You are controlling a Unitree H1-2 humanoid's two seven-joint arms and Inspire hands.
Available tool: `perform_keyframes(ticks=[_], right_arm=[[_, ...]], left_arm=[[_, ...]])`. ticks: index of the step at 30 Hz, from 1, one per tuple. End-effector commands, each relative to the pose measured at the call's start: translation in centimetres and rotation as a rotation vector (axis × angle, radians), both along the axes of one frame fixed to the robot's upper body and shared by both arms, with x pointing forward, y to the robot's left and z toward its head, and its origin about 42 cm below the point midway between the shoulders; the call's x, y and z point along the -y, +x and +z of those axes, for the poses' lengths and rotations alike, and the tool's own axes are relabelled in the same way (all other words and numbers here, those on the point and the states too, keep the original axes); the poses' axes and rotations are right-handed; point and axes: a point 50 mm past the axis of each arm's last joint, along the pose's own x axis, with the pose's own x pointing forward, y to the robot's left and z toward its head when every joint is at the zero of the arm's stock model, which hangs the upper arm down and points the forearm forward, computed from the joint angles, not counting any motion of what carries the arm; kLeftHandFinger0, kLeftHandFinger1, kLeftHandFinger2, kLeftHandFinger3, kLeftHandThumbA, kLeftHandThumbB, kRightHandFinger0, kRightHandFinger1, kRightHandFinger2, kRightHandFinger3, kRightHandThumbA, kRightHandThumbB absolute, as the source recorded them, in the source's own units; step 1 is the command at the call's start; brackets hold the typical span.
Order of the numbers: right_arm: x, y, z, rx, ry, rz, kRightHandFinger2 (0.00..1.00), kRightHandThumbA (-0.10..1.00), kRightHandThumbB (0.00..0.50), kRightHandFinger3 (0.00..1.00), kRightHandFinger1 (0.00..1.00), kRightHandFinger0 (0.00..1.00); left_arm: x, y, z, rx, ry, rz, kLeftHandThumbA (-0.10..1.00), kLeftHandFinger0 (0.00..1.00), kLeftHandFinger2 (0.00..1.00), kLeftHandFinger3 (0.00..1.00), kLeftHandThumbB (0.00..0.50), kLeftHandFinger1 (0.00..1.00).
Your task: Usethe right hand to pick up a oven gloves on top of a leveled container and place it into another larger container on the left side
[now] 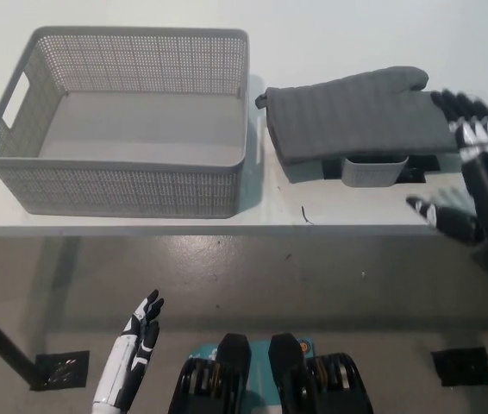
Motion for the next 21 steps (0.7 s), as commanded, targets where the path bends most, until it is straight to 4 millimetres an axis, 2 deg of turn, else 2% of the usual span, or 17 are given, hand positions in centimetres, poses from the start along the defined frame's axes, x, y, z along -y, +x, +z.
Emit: perform_keyframes(ticks=[1,7,10,13,21], right_arm=[[-0.1,3.8,3.4,0.004,-0.205,-0.181,1.0,1.0,0.308,1.0,1.0,1.0],[-0.1,6.5,2.4,-0.051,-0.238,-0.224,1.0,1.0,0.309,1.0,1.0,1.0],[-0.8,7.7,2.1,-0.074,-0.246,-0.224,1.0,1.0,0.334,1.0,1.0,1.0],[-0.9,8.5,1.7,-0.093,-0.245,-0.222,1.0,1.0,0.338,1.0,1.0,1.0],[-0.5,9.2,1.1,-0.14,-0.267,-0.242,1.0,1.0,0.344,1.0,1.0,1.0]], left_arm=[[-0.3,0.6,1.4,0.116,0.003,-0.005,1.0,1.0,1.0,1.0,0.142,1.0],[-0.1,0.5,1.4,0.119,-0.006,-0.015,1.0,1.0,1.0,1.0,0.138,1.0],[-0.5,0.5,1.5,0.123,0.0,-0.003,1.0,1.0,1.0,1.0,0.129,1.0],[-0.6,0.6,1.5,0.125,0.008,-0.002,1.0,1.0,1.0,1.0,0.122,1.0],[-0.3,0.9,1.6,0.127,0.008,-0.007,1.0,1.0,1.0,1.0,0.153,1.0]])
